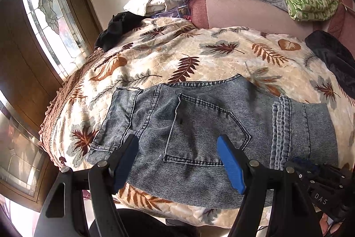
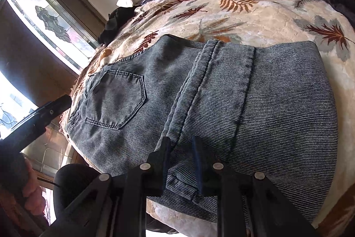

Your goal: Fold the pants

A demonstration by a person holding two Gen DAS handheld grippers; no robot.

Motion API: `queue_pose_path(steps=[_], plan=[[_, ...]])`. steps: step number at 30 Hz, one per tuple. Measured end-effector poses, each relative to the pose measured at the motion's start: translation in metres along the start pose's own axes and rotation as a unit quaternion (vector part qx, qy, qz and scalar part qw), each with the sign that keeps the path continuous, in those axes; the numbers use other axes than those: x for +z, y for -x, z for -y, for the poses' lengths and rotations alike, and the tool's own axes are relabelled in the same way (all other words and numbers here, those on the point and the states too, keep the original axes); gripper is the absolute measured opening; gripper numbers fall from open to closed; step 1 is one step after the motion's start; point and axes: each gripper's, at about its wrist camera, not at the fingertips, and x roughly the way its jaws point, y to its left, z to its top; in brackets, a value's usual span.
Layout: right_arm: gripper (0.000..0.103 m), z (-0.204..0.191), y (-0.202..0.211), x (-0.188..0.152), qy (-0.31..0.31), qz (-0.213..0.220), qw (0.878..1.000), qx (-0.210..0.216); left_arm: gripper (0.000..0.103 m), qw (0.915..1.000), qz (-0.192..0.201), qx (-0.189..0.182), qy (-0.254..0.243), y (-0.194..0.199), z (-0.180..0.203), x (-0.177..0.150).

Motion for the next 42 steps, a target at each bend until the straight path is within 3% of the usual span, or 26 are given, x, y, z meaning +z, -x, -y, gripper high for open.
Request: queue_pose_path(steps=[10,17,23,26,27,28,30,33,39,42], plan=[[0.024,0.004,0.001,-0.007,0.006,-0.018,1.0,0.023,0.074,0.9996,-0.024,0.007,0.009,-0.014,-0.009,-0.004],[0.024,0.007,0.003,-0.009,0.008,-0.023,0.999,0.034,0.074,0.9951,-0.044,0.047,0.076,-0.027,-0.07,0.001],[0.023,0.005,0.014,-0.007,0.013,-0.015,0.999,0.034,0.074,0.9788,-0.063,0.101,0.167,-0.035,-0.157,-0.001],[0.026,0.007,0.03,-0.003,0.005,0.021,0.998,0.052,0.074,0.9667,-0.089,0.114,0.211,-0.046,-0.193,-0.012],[0.038,0.008,0.036,-0.002,0.003,0.035,0.998,0.053,0.074,0.963,-0.099,0.114,0.223,-0.05,-0.202,-0.017],[0.058,0.009,0.041,-0.002,-0.001,0.049,0.997,0.052,0.074,0.9595,-0.11,0.11,0.235,-0.054,-0.209,-0.021],[0.069,0.01,0.049,-0.002,-0.006,0.071,0.996,0.052,0.074,0.9535,-0.13,0.096,0.255,-0.062,-0.217,-0.03],[0.069,0.011,0.05,0.0,-0.007,0.075,0.996,0.045,0.074,0.9487,-0.148,0.08,0.268,-0.069,-0.218,-0.04],[0.069,0.016,0.054,0.001,-0.018,0.081,0.996,0.042,0.074,0.9517,-0.161,0.041,0.258,-0.073,-0.199,-0.043],[0.069,0.018,0.057,0.001,-0.021,0.087,0.995,0.043,0.074,0.9489,-0.17,0.015,0.265,-0.075,-0.193,-0.045]])
